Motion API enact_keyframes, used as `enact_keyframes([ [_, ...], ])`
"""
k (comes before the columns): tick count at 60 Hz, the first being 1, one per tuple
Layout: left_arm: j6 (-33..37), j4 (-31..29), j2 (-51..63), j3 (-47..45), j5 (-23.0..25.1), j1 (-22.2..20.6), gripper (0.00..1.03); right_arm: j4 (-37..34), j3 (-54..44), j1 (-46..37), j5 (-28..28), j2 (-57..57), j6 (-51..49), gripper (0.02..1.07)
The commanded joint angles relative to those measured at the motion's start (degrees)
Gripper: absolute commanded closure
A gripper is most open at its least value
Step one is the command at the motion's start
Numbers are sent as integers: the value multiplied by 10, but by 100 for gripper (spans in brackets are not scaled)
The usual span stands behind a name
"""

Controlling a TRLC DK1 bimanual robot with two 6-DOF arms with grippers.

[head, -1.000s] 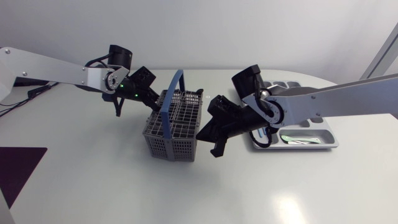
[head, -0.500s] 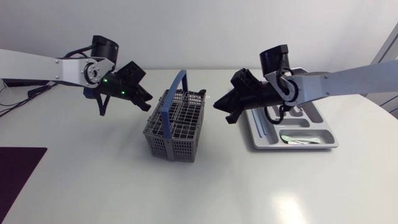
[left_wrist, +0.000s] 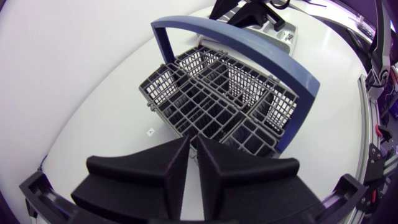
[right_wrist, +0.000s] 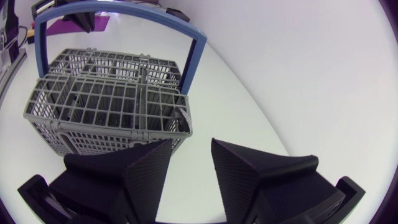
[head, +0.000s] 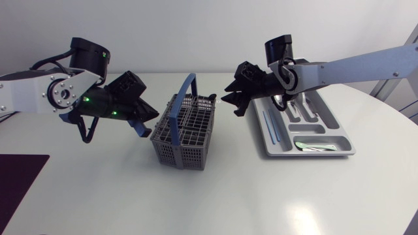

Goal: Unload the cutlery basket into the drawer organizer.

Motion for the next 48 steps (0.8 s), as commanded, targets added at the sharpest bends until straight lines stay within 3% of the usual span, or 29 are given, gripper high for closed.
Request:
enact_keyframes([
  [1, 10, -4, -15, -23, 5, -3, 87, -25, 24, 4, 11, 25, -60, 47],
  [25, 18, -40, -68, -35, 4, -30, 79, -117, 120, 40, 69, 51, -202, 47],
  [38, 27, -58, -103, -52, 4, -43, 75, -205, 198, 48, 83, 82, -260, 48],
  [48, 28, -61, -109, -54, 4, -41, 75, -235, 210, 58, 108, 88, -306, 57],
])
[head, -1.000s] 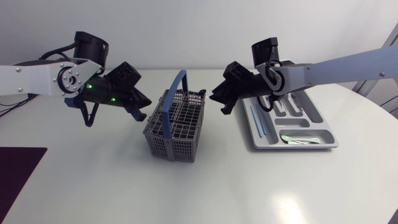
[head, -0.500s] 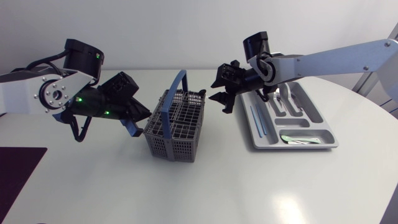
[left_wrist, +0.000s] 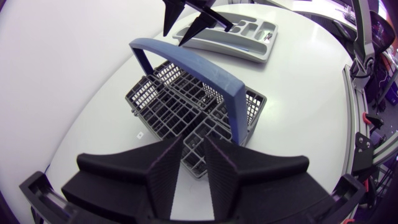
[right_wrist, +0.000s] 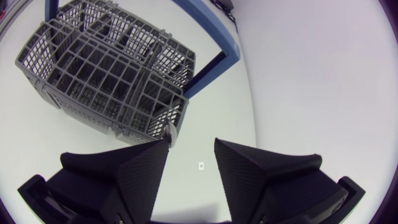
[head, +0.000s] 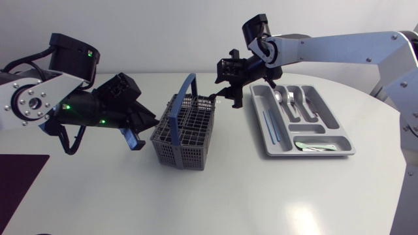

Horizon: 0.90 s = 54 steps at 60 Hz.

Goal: Unload the cutlery basket into the drawer organizer.

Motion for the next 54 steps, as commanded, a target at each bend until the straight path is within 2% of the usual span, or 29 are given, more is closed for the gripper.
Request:
enact_keyframes([
  [1, 17, -6, -8, -17, 4, -3, 75, -20, 9, 13, 15, 20, -44, 57],
  [14, 21, -5, -12, -23, 4, -5, 75, -24, 9, 32, 36, 20, -59, 57],
  [18, 21, -5, -14, -25, 4, -5, 75, -24, 10, 36, 45, 20, -65, 63],
  [21, 21, -5, -16, -28, 4, -6, 75, -23, 10, 41, 59, 23, -72, 63],
  [35, 23, -5, -22, -35, 4, -7, 75, -23, 18, 48, 92, 31, -86, 80],
  [38, 24, -5, -24, -36, 4, -7, 75, -23, 20, 50, 101, 32, -89, 81],
  [47, 25, -6, -29, -38, 4, -7, 75, -25, 29, 53, 117, 39, -95, 100],
  [54, 25, -5, -31, -41, 4, -7, 75, -33, 31, 55, 128, 40, -102, 101],
])
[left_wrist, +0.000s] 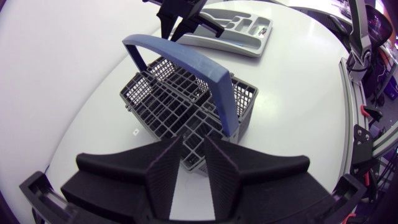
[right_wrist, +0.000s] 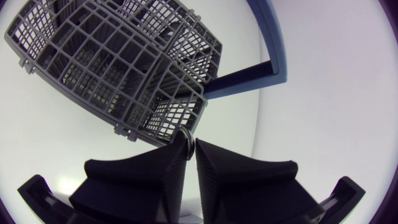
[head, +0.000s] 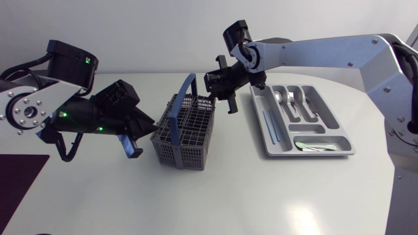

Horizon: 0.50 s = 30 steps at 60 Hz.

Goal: Unload the cutlery basket into the drawer organizer.

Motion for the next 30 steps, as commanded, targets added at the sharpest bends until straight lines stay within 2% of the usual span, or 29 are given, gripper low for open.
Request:
enact_keyframes([
  [1, 13, -2, -10, -15, 4, -3, 75, -11, 14, 6, 9, 20, -22, 101],
  [30, 14, -7, -34, -27, 4, -3, 75, -28, 6, 13, 13, -47, -15, 101],
])
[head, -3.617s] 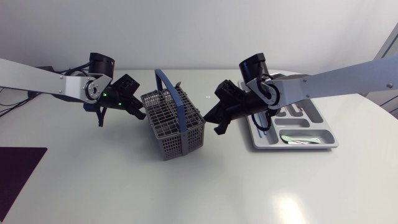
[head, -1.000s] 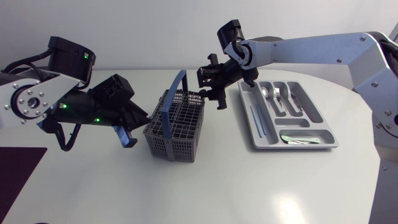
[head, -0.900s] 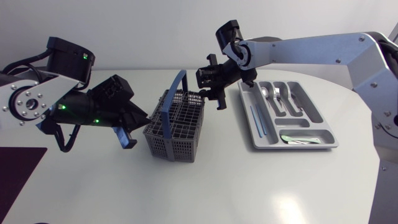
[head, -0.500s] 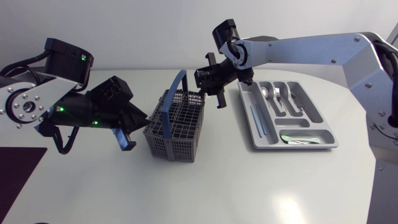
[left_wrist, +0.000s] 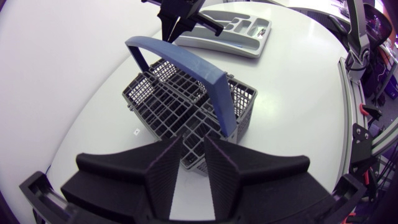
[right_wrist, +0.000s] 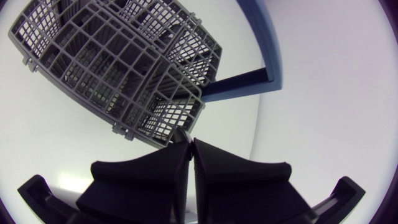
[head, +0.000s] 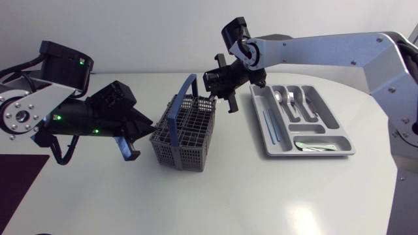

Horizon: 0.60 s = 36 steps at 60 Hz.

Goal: Unload the cutlery basket into the drawer organizer.

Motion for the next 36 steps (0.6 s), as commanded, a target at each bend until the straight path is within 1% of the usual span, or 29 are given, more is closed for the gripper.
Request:
enact_keyframes([
  [1, 13, -6, -12, -15, 5, -3, 75, -11, 1, 7, 0, -39, -3, 101],
  [20, 14, -25, -40, -18, 4, -3, 75, -13, -16, 3, -21, -114, 18, 101],
  [36, 14, -30, -63, -30, 4, -6, 75, -50, -37, -10, -39, -205, 19, 101],
])
